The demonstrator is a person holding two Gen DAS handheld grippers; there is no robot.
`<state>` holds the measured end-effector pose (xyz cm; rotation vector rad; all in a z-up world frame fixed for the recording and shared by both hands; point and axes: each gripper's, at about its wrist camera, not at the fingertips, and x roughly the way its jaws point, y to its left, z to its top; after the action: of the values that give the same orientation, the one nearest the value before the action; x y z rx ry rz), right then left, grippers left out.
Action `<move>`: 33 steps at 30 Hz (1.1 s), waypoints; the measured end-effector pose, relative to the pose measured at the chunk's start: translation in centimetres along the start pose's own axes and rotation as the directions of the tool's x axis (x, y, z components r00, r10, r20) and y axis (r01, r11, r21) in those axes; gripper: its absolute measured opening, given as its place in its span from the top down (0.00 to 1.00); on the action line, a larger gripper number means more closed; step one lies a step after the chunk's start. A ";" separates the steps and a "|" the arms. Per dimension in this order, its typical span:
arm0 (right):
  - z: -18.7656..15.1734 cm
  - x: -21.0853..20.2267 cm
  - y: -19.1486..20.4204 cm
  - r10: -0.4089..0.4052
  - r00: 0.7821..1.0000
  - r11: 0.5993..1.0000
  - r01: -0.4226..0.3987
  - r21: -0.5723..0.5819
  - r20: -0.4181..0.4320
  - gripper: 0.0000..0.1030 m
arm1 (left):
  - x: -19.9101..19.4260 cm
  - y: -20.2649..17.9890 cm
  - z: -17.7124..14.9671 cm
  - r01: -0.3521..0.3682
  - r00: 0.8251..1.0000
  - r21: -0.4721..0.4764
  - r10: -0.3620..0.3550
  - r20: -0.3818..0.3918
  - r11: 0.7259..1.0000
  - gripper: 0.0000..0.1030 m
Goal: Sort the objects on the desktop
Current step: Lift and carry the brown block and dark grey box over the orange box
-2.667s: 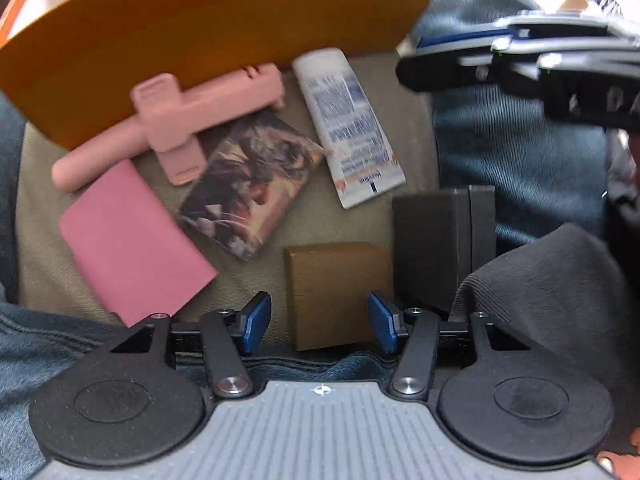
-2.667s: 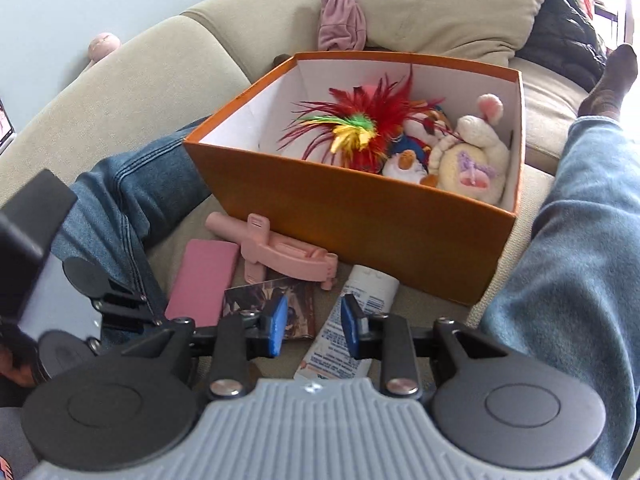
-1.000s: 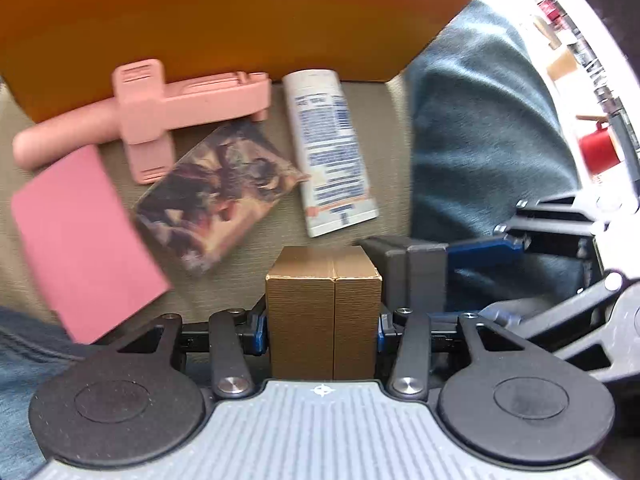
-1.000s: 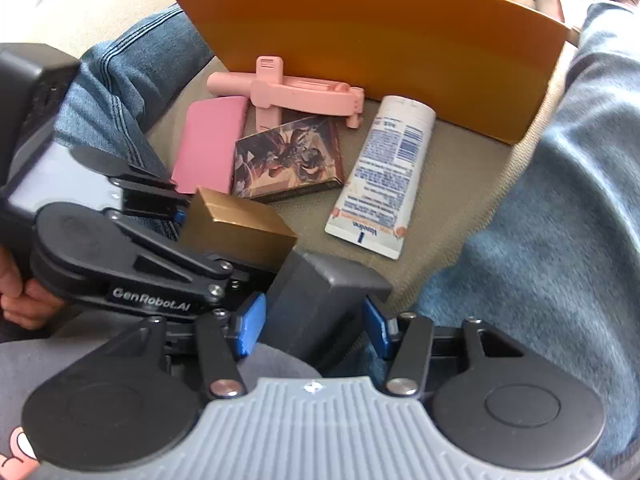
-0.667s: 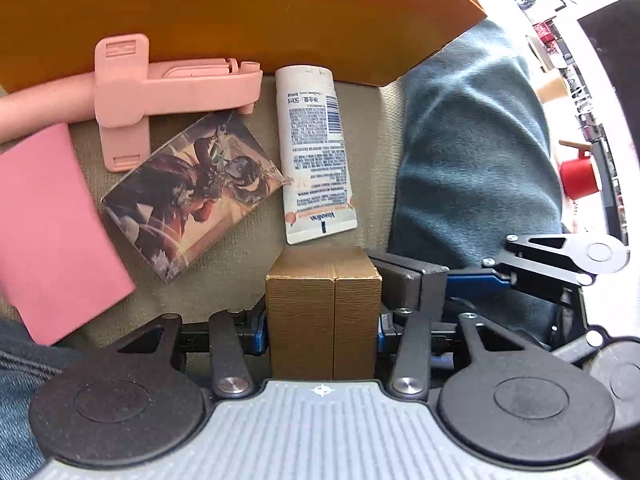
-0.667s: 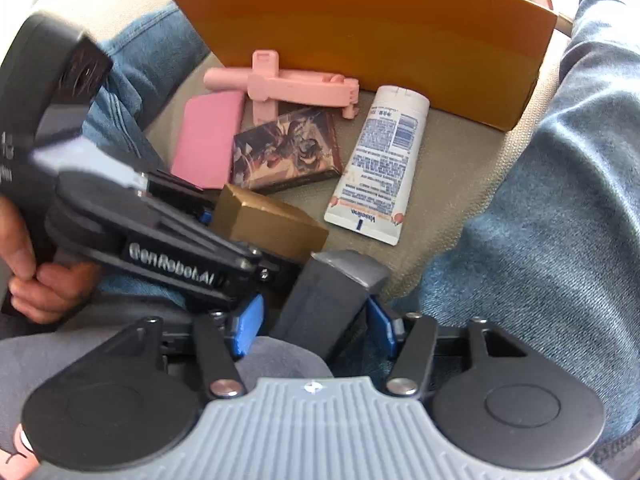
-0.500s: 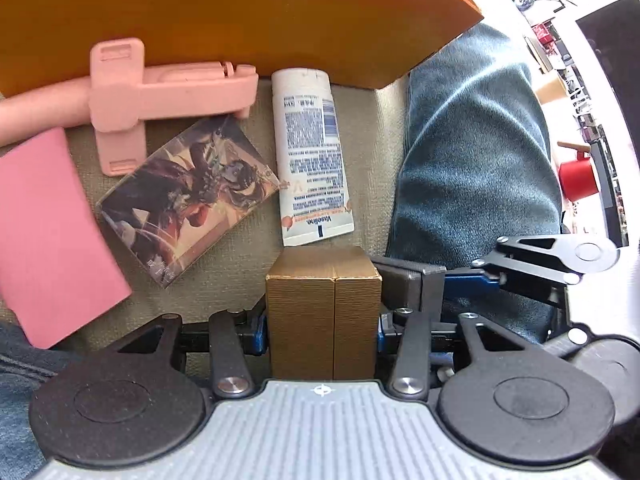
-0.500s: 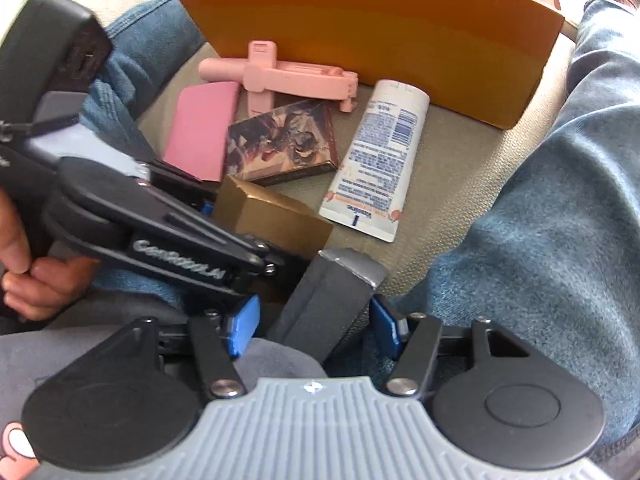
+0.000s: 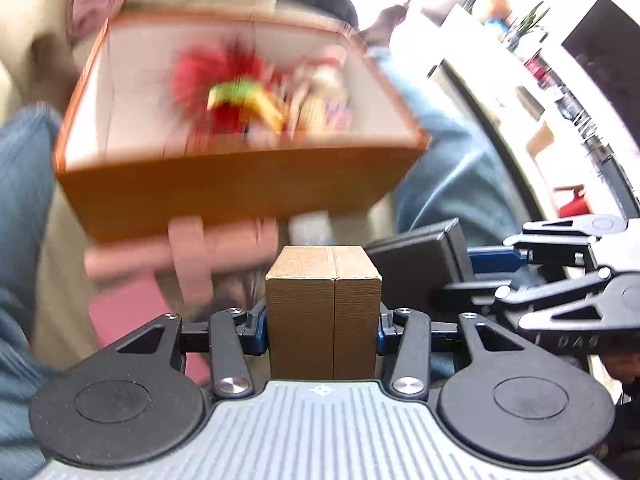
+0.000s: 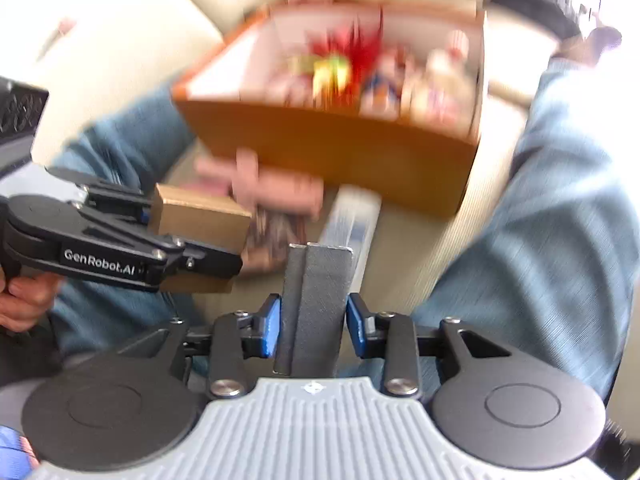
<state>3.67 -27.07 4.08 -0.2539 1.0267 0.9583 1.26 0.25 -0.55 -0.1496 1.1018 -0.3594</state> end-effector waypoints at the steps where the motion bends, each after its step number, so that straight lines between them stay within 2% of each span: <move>1: 0.8 -1.0 -0.2 0.002 0.999 1.000 -0.002 -0.004 0.034 0.64 | -0.4 -0.3 0.9 0.002 1.000 0.010 -0.003 0.020 1.000 0.50; 7: 6.6 -4.7 -2.2 -0.034 0.981 0.999 0.032 0.013 0.191 0.64 | -0.8 -1.4 7.5 -0.007 0.995 0.043 0.003 0.100 0.999 0.50; 10: 9.7 -4.2 -3.5 -0.084 0.977 0.996 0.083 0.016 0.195 0.64 | 0.8 -1.0 10.9 0.004 0.996 0.021 -0.006 0.084 1.000 0.50; 14: 12.3 -1.2 -5.6 -0.079 0.994 0.996 0.077 0.035 0.074 0.64 | 4.5 -0.4 13.7 -0.044 0.999 0.007 0.044 0.015 0.999 0.50; 19: 13.5 1.8 -6.2 -0.104 0.993 0.995 0.103 -0.011 -0.056 0.64 | 8.7 0.3 13.7 -0.035 0.997 0.002 0.035 -0.072 0.999 0.50; 24: 14.6 4.7 -6.9 -0.101 0.978 0.995 0.099 -0.020 -0.184 0.64 | 10.5 1.1 13.4 -0.012 0.993 -0.015 0.010 -0.119 1.000 0.50; 33: 16.3 7.6 -7.4 -0.098 0.934 0.995 0.103 -0.004 -0.345 0.64 | 12.2 1.6 13.4 0.029 0.992 -0.005 -0.029 -0.125 1.000 0.50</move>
<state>20.64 -17.56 4.71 -0.4707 1.3279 0.8285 18.44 -3.41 -5.24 -0.1474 1.2252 -0.3975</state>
